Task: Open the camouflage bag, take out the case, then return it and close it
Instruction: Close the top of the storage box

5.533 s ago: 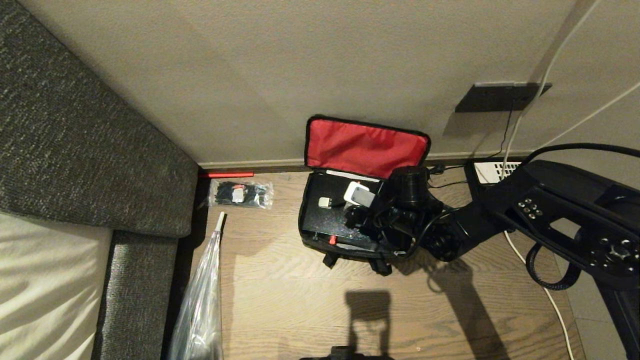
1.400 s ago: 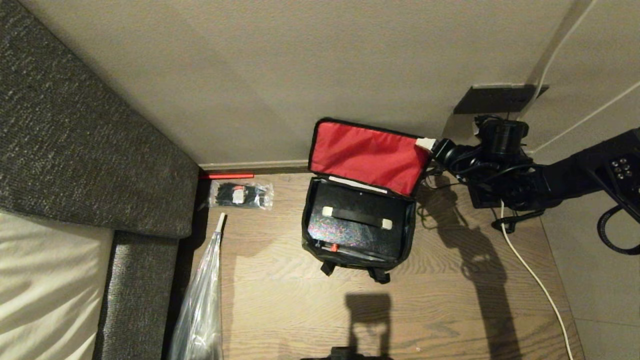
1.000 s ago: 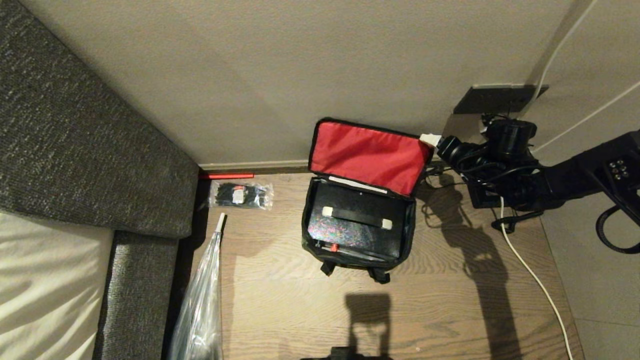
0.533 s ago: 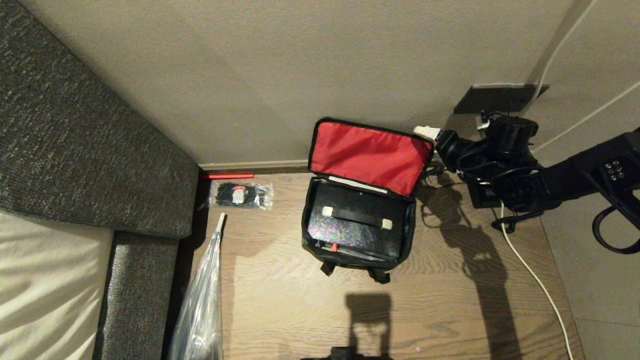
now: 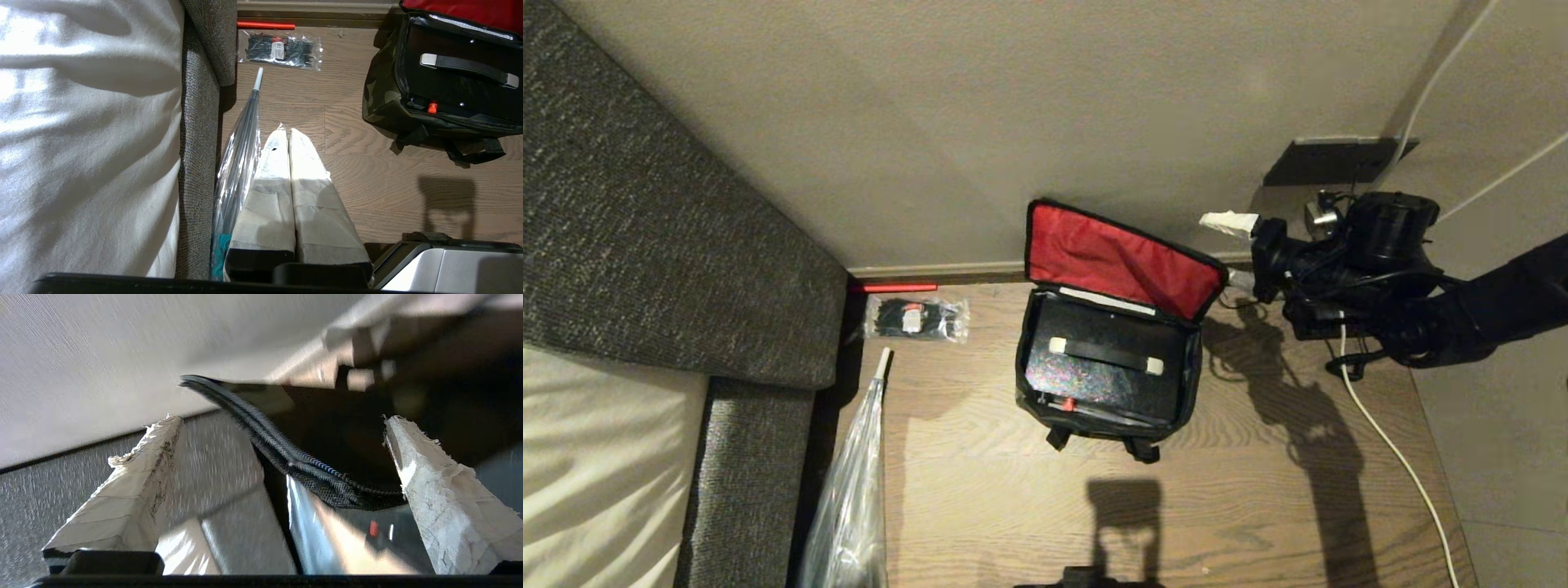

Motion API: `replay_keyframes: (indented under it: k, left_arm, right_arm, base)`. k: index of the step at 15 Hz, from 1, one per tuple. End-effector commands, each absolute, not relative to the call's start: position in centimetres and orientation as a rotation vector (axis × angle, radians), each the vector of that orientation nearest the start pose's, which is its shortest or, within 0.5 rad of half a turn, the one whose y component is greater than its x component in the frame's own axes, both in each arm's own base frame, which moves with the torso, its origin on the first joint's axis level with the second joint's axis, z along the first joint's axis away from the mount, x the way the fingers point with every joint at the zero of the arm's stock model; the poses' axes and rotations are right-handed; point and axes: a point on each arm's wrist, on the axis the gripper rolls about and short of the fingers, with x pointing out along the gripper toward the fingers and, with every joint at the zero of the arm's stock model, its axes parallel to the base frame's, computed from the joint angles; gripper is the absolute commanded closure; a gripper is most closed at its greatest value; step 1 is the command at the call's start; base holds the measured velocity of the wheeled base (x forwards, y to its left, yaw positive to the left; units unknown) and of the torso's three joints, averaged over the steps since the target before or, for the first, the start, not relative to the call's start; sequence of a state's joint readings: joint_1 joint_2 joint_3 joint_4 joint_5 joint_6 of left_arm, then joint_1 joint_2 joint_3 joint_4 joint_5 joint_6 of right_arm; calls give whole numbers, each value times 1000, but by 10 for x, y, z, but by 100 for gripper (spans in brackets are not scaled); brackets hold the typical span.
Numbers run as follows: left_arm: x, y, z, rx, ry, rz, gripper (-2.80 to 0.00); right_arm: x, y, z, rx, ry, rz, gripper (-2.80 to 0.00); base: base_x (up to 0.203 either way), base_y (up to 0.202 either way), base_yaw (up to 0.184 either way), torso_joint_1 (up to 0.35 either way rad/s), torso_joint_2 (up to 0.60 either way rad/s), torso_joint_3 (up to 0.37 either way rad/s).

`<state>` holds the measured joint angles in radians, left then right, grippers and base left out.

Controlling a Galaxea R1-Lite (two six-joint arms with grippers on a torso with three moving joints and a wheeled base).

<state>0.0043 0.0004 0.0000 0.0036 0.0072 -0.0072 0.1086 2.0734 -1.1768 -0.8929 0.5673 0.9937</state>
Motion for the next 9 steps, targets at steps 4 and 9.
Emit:
replay_keyframes:
  k: [4,9]
  left_arm:
    - [-23,0,74,-8,5,12,0]
    - [-23,0,74,-8,5,12,0]
  right_arm:
    - [343,81,163,988,552,560,-280]
    - [306,91,171,911,612,504,-280]
  base:
    - [0,0,0,0,0,0]
    - [0,0,0,0,0,0]
